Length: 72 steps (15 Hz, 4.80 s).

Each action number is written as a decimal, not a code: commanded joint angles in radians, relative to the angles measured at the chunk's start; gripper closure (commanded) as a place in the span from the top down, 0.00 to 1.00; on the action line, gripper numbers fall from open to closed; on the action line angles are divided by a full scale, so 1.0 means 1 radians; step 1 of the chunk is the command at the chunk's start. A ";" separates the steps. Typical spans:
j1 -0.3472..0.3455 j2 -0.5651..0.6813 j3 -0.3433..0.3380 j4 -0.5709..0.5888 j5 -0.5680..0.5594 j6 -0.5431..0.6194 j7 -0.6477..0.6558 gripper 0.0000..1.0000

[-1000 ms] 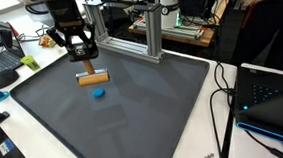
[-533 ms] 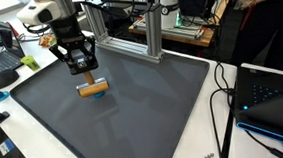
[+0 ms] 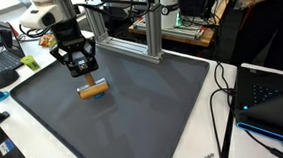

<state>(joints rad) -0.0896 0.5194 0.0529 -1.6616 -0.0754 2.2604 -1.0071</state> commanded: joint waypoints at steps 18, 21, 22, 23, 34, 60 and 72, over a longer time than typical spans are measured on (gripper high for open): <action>-0.025 0.032 0.022 0.017 0.019 -0.021 -0.039 0.22; -0.025 0.032 0.018 0.013 0.010 -0.023 -0.040 0.22; -0.023 0.033 0.015 0.011 0.004 -0.022 -0.039 0.22; -0.023 0.033 0.014 0.009 0.001 -0.024 -0.041 0.22; -0.014 0.041 -0.003 0.006 -0.032 -0.035 -0.047 0.22; 0.006 0.030 0.013 0.001 -0.055 -0.051 -0.064 0.22; 0.006 0.028 0.034 -0.001 -0.029 -0.049 -0.086 0.22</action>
<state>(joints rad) -0.0863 0.5245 0.0673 -1.6615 -0.1259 2.2275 -1.0734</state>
